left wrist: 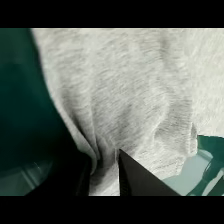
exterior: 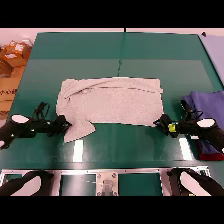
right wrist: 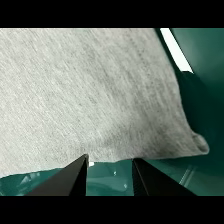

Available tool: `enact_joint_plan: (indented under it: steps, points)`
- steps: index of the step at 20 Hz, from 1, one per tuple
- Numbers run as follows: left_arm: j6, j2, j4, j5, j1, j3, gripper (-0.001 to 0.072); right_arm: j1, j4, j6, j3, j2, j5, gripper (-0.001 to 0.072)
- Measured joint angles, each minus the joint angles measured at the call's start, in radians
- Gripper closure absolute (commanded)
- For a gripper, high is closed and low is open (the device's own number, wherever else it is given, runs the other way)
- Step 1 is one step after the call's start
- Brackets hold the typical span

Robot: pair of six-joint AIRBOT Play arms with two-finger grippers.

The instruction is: Fold the shirts.

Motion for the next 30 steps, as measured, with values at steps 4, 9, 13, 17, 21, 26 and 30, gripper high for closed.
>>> enact_joint_plan:
  steps: [4,9,13,17,21,26,30]
  points:
    - [0.018,-0.013,0.073,-0.096,-0.01,0.063,0.0689,0.001,-0.015,0.0,-0.002,0.0,0.012,0.0382]
    - [-0.001,-0.017,0.151,-0.182,-0.01,0.117,0.0689,0.001,-0.026,0.011,-0.003,-0.003,0.009,0.0384]
    - [-0.007,-0.017,0.168,-0.206,-0.011,0.13,0.069,0.001,0.027,0.029,-0.002,-0.042,-0.129,0.0702]
    - [-0.007,-0.013,0.177,-0.247,-0.011,0.159,0.0691,0.0,0.095,-0.028,0.002,-0.071,-0.162,0.0704]
    - [-0.038,0.093,0.235,-0.328,-0.011,0.191,0.0692,-0.046,0.016,-0.07,0.023,-0.026,-0.04,0.0703]
    - [-0.16,0.359,0.341,-0.444,-0.011,0.201,0.0691,-0.142,-0.179,-0.022,0.042,0.162,0.196,0.0703]
    - [-0.221,0.472,0.359,-0.487,-0.011,0.204,0.0692,-0.169,-0.251,0.011,0.051,0.298,0.302,0.0703]
